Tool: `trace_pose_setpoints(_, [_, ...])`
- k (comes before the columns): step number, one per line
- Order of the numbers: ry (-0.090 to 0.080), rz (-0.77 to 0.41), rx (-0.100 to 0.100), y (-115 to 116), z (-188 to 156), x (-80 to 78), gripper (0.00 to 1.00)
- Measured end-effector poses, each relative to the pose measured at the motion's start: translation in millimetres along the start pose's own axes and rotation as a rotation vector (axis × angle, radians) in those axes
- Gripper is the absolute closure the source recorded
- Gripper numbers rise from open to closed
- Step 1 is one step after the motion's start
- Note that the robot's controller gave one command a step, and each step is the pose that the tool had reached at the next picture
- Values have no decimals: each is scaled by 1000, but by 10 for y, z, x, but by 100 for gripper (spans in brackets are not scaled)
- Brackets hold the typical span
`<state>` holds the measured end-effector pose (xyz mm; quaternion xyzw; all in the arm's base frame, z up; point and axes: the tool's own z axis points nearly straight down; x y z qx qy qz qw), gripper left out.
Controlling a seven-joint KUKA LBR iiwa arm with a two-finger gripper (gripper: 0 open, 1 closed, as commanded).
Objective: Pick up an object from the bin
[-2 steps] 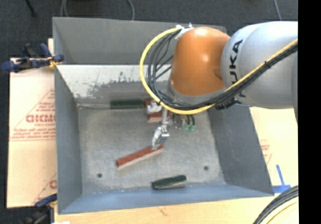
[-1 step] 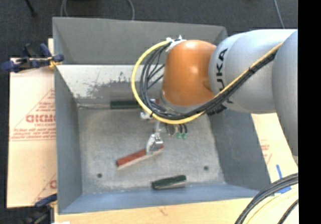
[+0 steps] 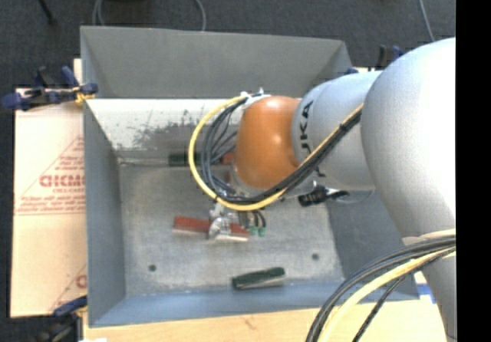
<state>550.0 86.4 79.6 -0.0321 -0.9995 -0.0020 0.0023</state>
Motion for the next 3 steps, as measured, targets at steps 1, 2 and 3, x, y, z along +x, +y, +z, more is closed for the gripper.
trace_pose_setpoints(1, [0,1,0,0,0,0,100])
trace_pose_setpoints(2, [-1,0,0,-5,-43,2,100])
trace_pose_setpoints(3, [-8,45,3,-204,-1273,135,100])
